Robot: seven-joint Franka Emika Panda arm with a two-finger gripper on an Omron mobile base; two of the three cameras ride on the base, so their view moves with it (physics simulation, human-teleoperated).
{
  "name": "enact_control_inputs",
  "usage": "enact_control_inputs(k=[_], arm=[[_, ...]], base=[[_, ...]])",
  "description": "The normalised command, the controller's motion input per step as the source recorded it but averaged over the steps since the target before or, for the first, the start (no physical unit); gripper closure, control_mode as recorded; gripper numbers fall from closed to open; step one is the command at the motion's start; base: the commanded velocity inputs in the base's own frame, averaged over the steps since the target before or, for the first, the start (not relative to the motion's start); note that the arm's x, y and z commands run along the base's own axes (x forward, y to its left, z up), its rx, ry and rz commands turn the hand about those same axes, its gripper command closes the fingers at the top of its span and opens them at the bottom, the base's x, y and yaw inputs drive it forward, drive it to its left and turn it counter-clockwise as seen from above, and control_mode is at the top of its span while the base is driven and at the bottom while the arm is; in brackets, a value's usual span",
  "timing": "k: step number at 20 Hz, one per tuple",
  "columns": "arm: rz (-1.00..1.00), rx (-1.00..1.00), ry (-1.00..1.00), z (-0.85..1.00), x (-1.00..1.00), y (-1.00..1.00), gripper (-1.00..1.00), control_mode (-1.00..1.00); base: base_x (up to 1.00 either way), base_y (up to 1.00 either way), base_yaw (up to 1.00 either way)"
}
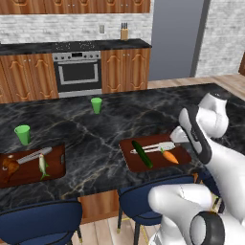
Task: Gather the cucumber and carrot from the fridge and place them on a tray on the dining counter. Then gather the chicken drumstick and fish from the fridge and place them on the other tray.
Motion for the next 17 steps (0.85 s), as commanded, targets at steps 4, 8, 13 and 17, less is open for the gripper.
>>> enact_control_inputs(k=[4, 8, 13, 17], arm=[[-0.04, -0.01, -0.2, 0.86, -1.0, 0.0, -1.0, -1.0], [-0.02, -0.03, -0.22, 0.89, -0.92, 0.0, -1.0, -1.0], [-0.03, -0.08, -0.24, 0.72, -0.74, 0.0, -1.0, -1.0], [-0.03, -0.05, -0.16, 0.2, -0.26, 0.0, -1.0, -1.0]], base=[[0.0, 0.0, 0.0], [0.0, 0.0, 0.0], [0.0, 0.0, 0.0], [0.0, 0.0, 0.0]])
